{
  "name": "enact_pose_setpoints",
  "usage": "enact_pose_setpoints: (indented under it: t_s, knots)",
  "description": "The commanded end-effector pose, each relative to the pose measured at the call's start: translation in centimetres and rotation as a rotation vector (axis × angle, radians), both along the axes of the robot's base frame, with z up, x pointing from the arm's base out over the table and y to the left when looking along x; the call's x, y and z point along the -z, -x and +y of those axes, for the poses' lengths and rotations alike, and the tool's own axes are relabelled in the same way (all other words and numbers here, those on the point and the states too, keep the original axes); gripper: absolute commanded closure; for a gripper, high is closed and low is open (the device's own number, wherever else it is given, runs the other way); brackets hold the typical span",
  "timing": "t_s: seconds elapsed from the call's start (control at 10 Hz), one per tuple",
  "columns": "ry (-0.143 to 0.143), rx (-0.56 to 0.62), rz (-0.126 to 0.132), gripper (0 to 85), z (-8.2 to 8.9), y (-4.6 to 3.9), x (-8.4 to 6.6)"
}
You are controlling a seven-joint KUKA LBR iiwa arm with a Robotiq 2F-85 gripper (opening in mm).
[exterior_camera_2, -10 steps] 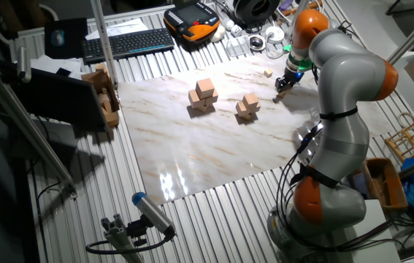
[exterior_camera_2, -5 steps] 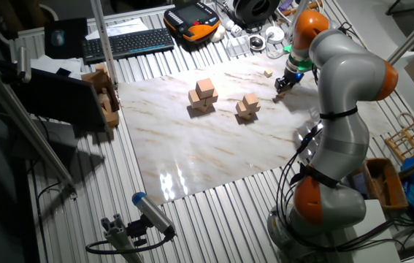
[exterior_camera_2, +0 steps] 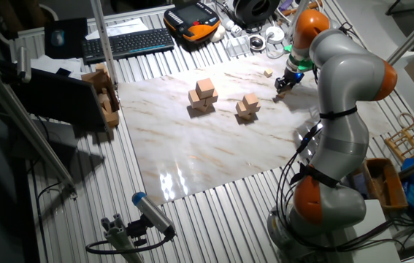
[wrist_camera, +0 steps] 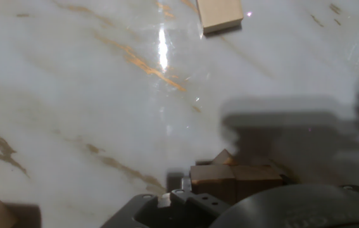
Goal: Stack the blocks into a cross shape
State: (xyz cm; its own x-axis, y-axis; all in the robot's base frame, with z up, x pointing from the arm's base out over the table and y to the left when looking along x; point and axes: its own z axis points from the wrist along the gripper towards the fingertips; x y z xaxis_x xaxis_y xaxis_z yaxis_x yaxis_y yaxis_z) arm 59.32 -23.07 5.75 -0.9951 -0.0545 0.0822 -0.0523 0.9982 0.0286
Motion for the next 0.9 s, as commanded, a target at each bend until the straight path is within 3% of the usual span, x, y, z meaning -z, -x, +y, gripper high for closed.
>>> enact_pose_setpoints:
  t_s: [0.0, 0.8]
  knots:
    - [0.000, 0.003, 0.000, 85.0, 0.01, 0.01, 0.00]
    - [0.000, 0.016, 0.007, 85.0, 0.00, -0.07, 0.05]
